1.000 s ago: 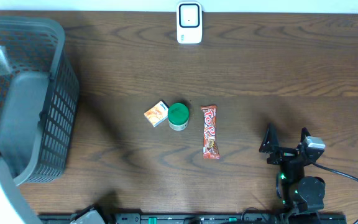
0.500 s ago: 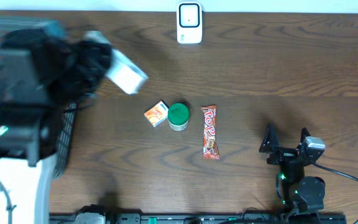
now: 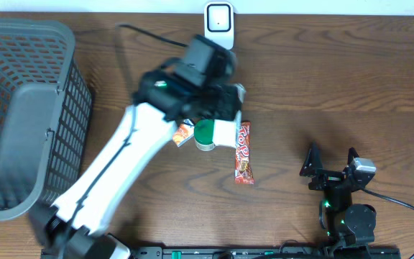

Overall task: Scan the item barcode
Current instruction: 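Place the Panadol box right of the Top bar with the left gripper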

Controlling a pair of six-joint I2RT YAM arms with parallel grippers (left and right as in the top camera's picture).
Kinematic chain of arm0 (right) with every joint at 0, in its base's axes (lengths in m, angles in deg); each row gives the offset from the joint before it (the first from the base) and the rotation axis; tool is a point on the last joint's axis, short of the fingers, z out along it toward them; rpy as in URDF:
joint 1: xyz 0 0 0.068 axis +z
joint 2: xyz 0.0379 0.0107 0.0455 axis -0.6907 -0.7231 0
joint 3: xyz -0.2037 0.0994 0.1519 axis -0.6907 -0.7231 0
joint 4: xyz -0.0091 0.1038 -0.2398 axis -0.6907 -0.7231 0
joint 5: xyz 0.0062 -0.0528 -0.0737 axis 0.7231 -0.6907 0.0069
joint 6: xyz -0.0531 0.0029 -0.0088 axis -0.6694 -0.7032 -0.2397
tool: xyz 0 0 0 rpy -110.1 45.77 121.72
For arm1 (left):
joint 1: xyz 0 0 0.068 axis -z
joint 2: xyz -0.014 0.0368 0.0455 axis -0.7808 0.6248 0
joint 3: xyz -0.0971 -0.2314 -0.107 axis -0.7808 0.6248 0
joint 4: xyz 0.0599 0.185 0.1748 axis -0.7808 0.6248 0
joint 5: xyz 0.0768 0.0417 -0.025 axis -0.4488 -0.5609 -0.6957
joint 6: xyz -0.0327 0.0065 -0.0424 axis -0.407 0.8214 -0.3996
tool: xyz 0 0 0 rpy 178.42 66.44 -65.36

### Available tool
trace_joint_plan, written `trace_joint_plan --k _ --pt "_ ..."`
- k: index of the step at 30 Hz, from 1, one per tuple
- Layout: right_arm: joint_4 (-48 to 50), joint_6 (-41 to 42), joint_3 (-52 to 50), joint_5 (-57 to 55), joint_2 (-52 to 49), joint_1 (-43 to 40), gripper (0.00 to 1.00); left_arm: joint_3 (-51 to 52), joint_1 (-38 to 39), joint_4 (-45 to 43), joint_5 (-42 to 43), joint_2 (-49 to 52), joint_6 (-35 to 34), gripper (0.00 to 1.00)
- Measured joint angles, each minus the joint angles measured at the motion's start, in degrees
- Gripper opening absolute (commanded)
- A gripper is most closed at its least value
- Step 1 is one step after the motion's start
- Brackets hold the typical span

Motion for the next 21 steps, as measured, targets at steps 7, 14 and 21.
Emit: trace_joint_plan --k 7,14,21 --pt "0.0 0.0 0.0 0.0 0.0 0.0 0.99 0.0 7.1 0.0 0.0 9.3 13.7 0.44" --pt "0.0 0.0 0.0 0.0 0.0 0.0 0.99 0.0 8.7 -0.3 0.0 16.6 22.1 0.44" --pt "0.0 0.0 0.0 0.0 0.0 0.0 0.99 0.0 8.9 -3.8 0.0 23.8 26.6 0.44"
